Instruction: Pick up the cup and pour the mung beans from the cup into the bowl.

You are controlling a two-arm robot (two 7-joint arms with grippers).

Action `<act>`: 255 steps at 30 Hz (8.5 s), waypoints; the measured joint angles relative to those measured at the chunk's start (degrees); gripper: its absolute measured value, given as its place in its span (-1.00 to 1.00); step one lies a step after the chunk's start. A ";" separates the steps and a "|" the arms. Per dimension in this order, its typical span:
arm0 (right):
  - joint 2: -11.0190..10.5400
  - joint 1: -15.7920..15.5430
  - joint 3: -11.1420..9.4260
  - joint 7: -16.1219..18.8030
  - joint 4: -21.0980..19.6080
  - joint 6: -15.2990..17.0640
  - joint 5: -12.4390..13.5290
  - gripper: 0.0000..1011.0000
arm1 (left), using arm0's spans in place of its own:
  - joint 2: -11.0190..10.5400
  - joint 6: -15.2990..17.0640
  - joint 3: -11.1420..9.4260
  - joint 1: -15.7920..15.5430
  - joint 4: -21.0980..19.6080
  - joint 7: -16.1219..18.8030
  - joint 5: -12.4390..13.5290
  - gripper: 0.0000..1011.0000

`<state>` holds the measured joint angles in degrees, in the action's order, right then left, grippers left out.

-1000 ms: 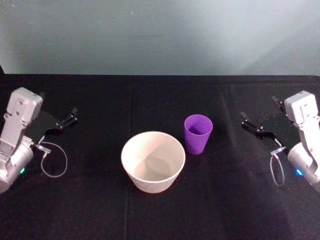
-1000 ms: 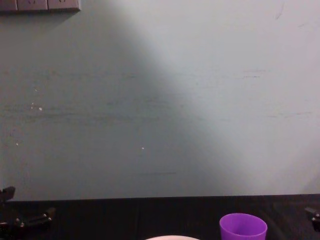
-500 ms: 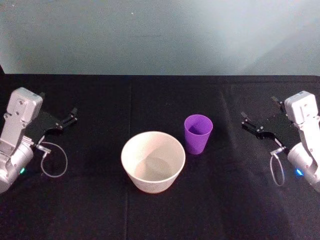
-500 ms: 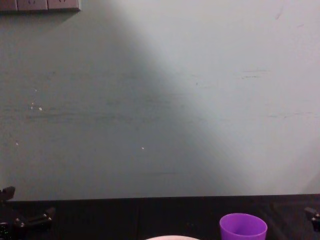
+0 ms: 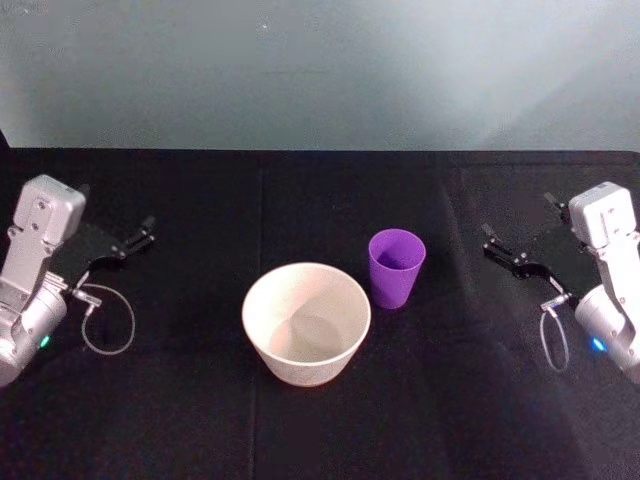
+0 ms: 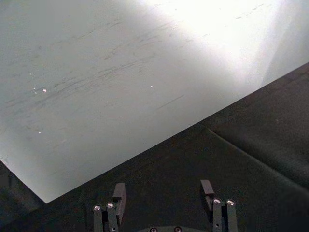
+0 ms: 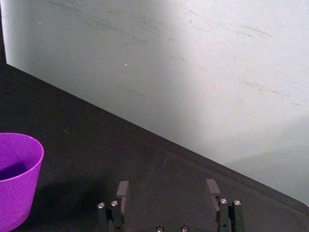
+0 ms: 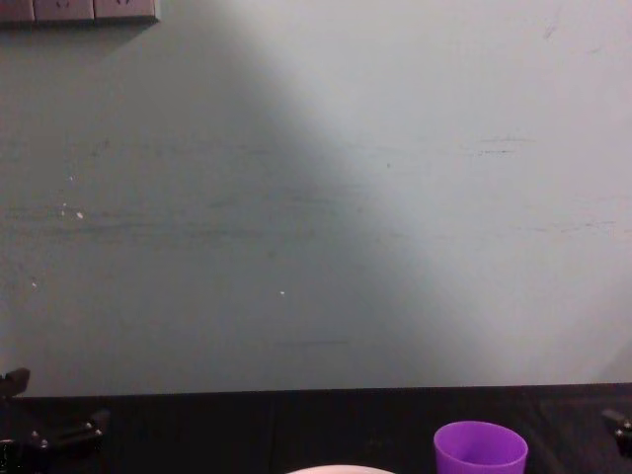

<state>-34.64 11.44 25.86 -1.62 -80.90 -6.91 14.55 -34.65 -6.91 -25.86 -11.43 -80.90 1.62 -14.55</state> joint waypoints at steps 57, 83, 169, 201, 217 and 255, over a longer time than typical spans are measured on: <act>-0.24 -8.68 -2.03 7.03 -8.83 1.86 1.39 0.98 | 0.00 0.00 0.00 0.00 0.00 0.00 0.00 0.98; 7.85 -4.84 -0.97 16.61 -3.42 2.88 3.85 0.98 | 0.00 0.00 0.00 0.00 0.00 0.00 0.00 0.98; 18.27 -1.94 -7.65 23.01 3.96 1.63 -0.35 0.45 | 0.00 0.00 0.00 0.00 0.00 0.00 0.00 0.98; 13.88 -4.82 -9.89 22.14 -9.85 7.53 2.06 0.45 | 0.00 0.00 0.00 0.00 0.00 0.00 0.00 0.98; 13.92 -4.78 -9.85 22.15 -9.79 7.53 2.02 0.45 | 0.00 0.00 0.00 0.00 0.00 0.00 0.00 0.98; 13.92 -4.75 -9.80 22.22 -9.73 7.49 1.95 0.45 | 0.00 0.00 0.00 0.00 0.00 0.00 0.00 0.98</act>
<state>-20.72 6.68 16.06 20.60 -90.63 0.58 16.50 -34.65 -6.91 -25.86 -11.43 -80.90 1.62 -14.55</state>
